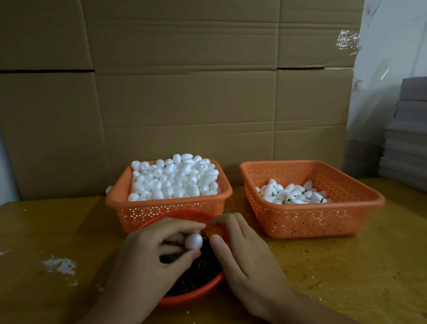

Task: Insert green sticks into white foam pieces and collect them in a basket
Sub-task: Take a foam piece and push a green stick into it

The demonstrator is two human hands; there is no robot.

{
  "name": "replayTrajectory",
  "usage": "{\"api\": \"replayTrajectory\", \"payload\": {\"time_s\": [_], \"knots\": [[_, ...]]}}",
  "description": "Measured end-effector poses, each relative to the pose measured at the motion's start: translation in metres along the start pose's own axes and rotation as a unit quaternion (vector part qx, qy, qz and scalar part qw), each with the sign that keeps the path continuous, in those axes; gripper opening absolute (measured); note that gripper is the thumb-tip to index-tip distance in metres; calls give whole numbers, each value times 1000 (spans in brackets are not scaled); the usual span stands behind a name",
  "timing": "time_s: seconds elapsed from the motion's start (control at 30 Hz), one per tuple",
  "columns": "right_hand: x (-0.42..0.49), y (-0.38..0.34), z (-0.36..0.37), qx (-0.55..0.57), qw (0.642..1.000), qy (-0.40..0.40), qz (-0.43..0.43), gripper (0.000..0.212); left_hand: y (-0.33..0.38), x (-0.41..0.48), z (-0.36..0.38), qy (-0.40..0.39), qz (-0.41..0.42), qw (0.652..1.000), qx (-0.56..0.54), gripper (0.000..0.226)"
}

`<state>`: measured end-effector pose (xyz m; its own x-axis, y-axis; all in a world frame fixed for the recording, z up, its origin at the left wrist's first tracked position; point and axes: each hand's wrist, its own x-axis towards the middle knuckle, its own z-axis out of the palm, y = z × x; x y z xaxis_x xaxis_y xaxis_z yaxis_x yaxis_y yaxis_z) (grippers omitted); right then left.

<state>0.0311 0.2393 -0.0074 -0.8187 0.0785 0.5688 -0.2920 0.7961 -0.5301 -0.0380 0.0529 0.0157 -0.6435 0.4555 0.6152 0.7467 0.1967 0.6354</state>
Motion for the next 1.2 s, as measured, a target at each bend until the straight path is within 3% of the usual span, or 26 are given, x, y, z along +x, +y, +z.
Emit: {"api": "replayTrajectory", "payload": {"time_s": [0.63,1.2], "knots": [[-1,-2,-1,-12,1000,-5,4,51,2,0,0,18,-51,996,-66,26],[-1,1,1,-11,1000,0,-5,51,-4,1,1,9,-33,998,-44,39]]}}
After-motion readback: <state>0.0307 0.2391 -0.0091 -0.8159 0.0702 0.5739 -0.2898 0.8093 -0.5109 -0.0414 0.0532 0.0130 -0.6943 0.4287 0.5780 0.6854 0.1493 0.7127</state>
